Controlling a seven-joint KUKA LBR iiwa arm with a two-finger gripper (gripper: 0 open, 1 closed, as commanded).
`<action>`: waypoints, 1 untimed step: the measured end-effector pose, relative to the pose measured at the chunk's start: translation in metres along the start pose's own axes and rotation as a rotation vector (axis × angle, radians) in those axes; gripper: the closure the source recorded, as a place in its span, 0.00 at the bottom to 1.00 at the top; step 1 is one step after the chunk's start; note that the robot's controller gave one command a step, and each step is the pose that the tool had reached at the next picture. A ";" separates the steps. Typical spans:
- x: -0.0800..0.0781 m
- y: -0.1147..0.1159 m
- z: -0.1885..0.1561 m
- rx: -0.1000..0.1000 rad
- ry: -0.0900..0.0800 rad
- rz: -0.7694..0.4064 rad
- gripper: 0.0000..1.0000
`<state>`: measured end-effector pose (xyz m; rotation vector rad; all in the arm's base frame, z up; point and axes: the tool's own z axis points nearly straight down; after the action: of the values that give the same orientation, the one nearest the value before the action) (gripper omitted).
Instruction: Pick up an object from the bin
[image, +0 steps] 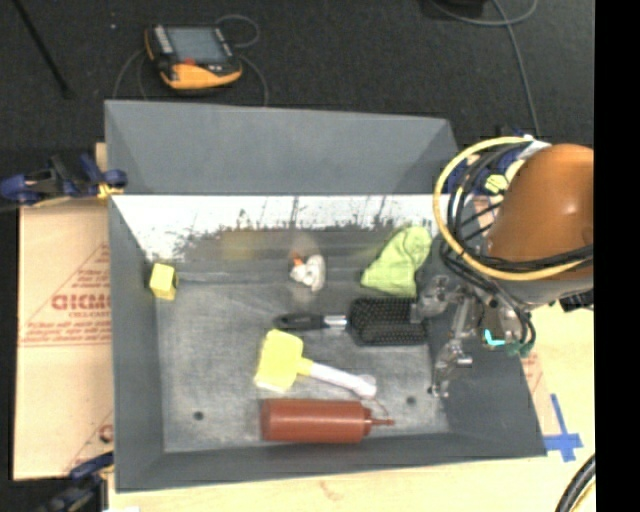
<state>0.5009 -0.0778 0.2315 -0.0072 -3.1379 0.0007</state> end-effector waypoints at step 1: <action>-0.002 0.000 -0.003 0.001 -0.007 -0.003 0.00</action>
Offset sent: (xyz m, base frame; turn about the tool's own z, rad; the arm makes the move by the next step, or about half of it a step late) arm 0.0409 0.0397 -0.1085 0.0149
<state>0.5024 -0.0775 0.2349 -0.0028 -3.1451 0.0026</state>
